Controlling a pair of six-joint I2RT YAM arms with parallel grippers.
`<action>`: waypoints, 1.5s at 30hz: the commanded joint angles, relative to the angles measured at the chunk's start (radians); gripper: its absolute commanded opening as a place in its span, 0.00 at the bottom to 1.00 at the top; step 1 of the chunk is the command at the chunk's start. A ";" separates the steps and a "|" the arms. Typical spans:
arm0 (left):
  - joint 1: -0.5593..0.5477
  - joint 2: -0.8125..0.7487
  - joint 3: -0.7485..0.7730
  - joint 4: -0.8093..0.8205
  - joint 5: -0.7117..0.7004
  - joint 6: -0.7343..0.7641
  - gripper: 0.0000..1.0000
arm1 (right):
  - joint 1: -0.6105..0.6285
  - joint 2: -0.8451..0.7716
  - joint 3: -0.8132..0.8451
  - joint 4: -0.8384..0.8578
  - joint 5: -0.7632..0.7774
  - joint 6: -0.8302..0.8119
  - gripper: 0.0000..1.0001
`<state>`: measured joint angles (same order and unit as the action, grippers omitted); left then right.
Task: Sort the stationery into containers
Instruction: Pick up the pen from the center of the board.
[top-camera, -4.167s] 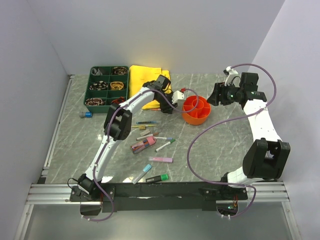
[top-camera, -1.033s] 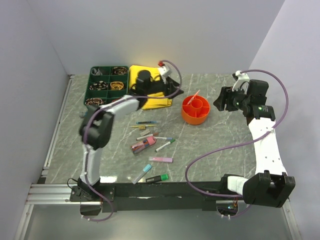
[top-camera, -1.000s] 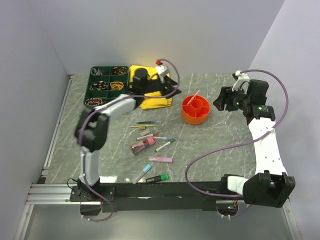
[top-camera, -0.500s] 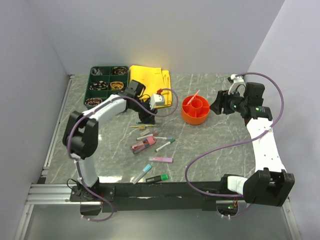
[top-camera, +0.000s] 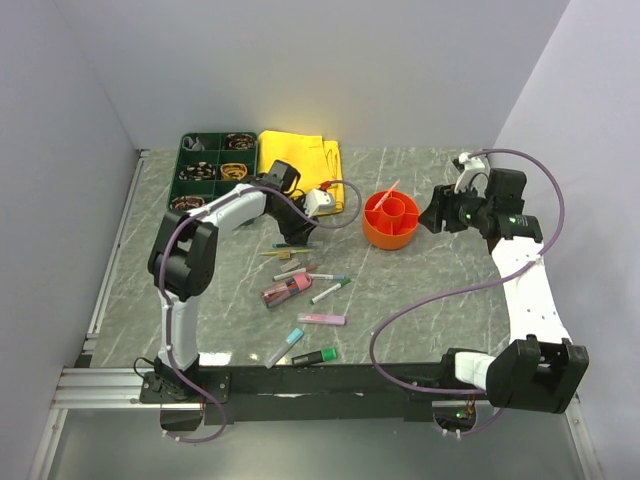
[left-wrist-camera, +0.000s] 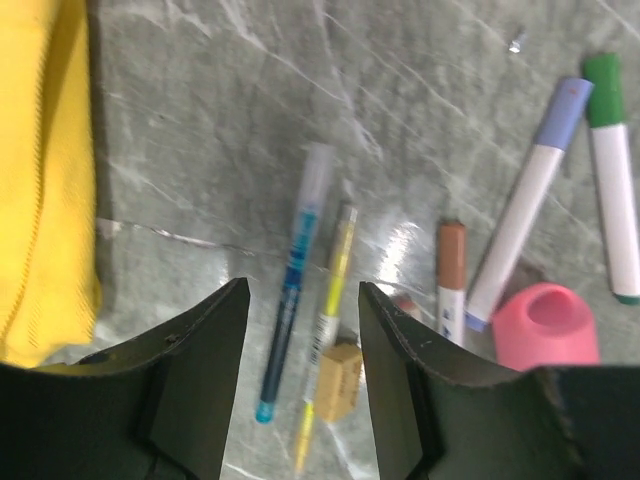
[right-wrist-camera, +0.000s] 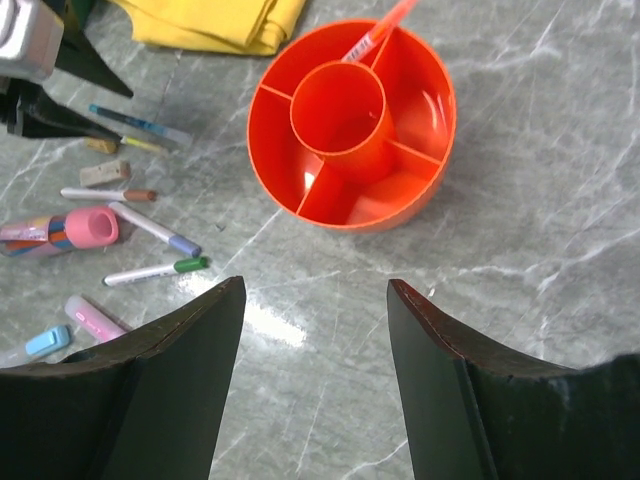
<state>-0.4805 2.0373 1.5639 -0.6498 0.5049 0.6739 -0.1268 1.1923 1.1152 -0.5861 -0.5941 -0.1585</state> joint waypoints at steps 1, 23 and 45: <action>-0.013 0.052 0.088 0.001 -0.016 0.026 0.53 | 0.006 -0.025 -0.012 0.019 0.004 -0.015 0.67; -0.030 0.205 0.171 -0.086 -0.029 0.078 0.42 | 0.006 -0.013 -0.011 0.017 0.045 -0.023 0.67; -0.017 0.051 0.492 0.074 0.482 0.015 0.01 | 0.006 -0.002 -0.003 0.043 0.063 -0.006 0.66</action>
<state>-0.5022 2.2147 2.0529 -0.9184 0.7349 0.8036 -0.1268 1.1938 1.0958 -0.5880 -0.5381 -0.1730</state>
